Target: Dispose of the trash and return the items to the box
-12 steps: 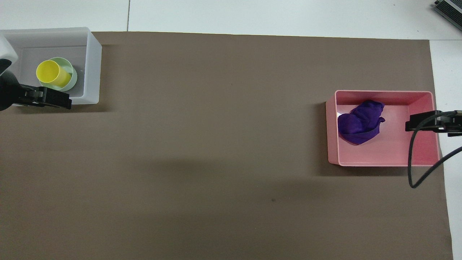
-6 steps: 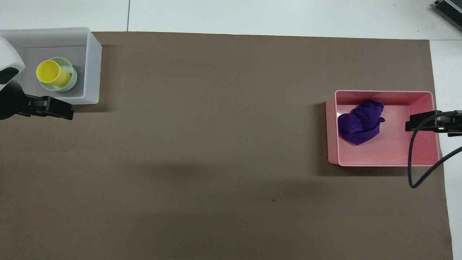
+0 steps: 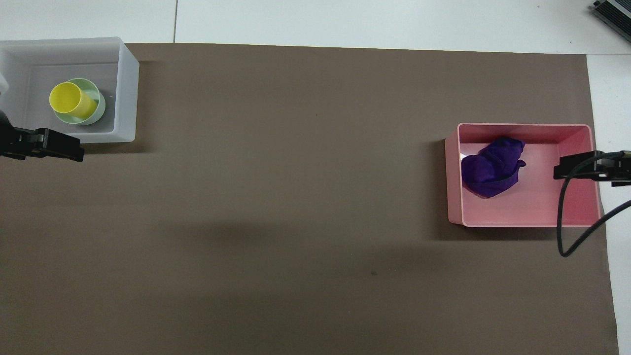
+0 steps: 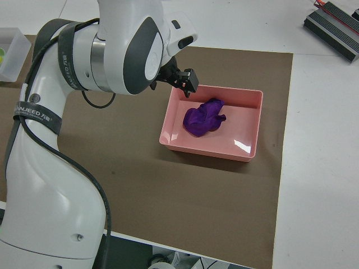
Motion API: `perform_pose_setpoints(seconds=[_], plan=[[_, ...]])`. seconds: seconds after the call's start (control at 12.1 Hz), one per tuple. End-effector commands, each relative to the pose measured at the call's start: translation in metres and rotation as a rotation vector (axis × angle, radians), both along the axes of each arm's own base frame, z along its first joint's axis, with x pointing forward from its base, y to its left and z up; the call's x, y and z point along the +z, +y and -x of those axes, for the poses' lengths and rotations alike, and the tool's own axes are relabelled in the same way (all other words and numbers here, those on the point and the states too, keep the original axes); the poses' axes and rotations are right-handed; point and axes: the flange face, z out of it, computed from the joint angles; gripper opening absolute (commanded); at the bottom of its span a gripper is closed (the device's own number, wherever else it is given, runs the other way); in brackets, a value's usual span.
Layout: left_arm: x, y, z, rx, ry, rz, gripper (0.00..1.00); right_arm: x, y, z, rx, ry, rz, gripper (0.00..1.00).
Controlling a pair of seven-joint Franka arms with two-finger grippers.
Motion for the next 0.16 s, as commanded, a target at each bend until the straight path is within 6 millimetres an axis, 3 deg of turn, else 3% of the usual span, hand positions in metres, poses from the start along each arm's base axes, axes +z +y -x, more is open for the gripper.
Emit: perform_pose_setpoints(seconds=[0.0,0.08], plan=[[0.0014,-0.0008,0.0083,-0.001,-0.013,-0.016,1.00,0.0011,-0.0017,0.0059,0.010,0.002,0.013,1.00],[0.0014,-0.0008,0.0083,-0.002,-0.013,-0.016,1.00,0.0019,-0.0017,0.0063,0.010,0.000,0.013,1.00]])
